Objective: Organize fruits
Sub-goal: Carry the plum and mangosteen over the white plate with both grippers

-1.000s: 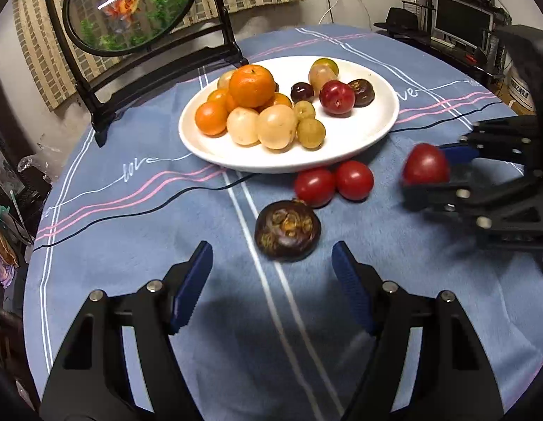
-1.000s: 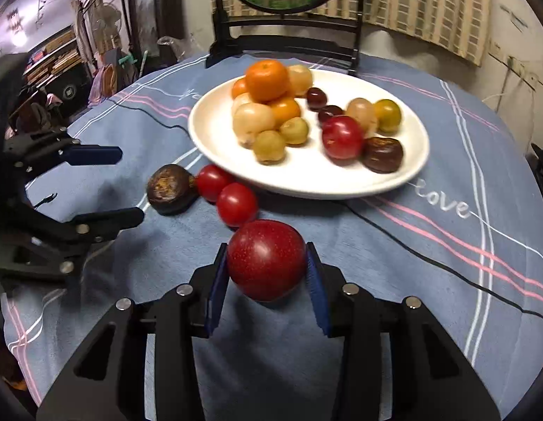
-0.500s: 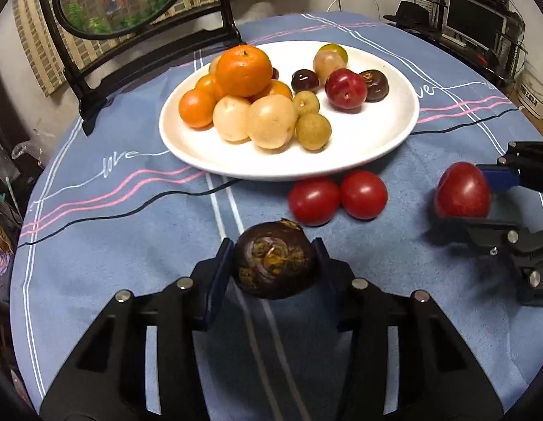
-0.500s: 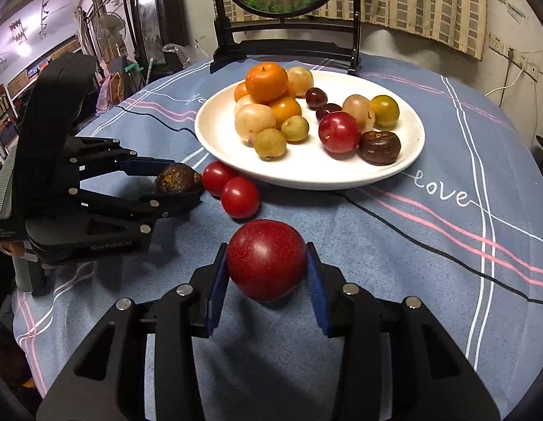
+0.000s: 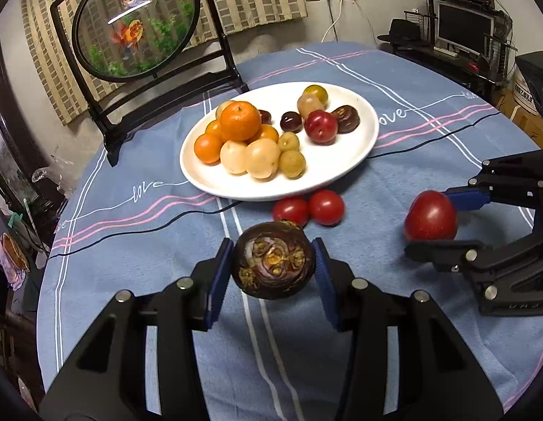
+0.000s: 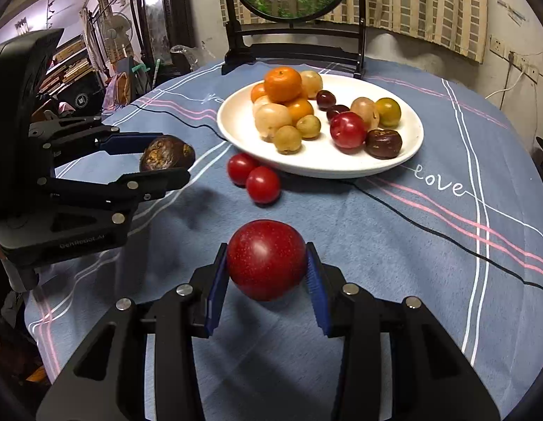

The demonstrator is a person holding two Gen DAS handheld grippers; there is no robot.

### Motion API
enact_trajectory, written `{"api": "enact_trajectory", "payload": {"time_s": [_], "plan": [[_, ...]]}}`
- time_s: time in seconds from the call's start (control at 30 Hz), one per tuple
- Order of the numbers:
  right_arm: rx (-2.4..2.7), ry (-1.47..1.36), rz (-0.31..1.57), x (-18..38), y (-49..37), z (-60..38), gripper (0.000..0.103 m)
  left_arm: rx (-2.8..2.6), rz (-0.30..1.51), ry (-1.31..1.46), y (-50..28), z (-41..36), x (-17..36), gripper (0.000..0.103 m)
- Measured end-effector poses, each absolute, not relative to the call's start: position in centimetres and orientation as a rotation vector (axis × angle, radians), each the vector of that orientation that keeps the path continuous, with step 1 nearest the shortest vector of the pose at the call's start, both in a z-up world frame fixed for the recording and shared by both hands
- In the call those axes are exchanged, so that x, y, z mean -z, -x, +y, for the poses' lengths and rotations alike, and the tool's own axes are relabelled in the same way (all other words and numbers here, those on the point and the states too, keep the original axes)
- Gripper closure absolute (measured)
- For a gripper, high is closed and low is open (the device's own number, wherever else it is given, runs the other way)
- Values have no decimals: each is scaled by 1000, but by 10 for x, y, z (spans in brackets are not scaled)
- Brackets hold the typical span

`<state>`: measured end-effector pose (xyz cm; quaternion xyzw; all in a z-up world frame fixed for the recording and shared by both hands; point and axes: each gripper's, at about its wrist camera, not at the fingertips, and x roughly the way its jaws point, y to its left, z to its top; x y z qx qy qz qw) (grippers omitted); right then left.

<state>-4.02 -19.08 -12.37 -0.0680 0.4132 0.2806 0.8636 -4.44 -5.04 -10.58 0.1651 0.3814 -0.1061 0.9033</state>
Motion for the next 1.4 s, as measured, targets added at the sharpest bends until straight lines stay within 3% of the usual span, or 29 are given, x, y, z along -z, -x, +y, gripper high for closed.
{"api": "enact_trajectory", "payload": {"time_s": [1.0, 1.4], "plan": [[-624, 165, 866, 116, 40, -183, 61, 205, 762, -332, 30, -43, 87, 57], [-553, 141, 762, 62, -23, -197, 61, 158, 681, -303, -34, -51, 42, 57]]}}
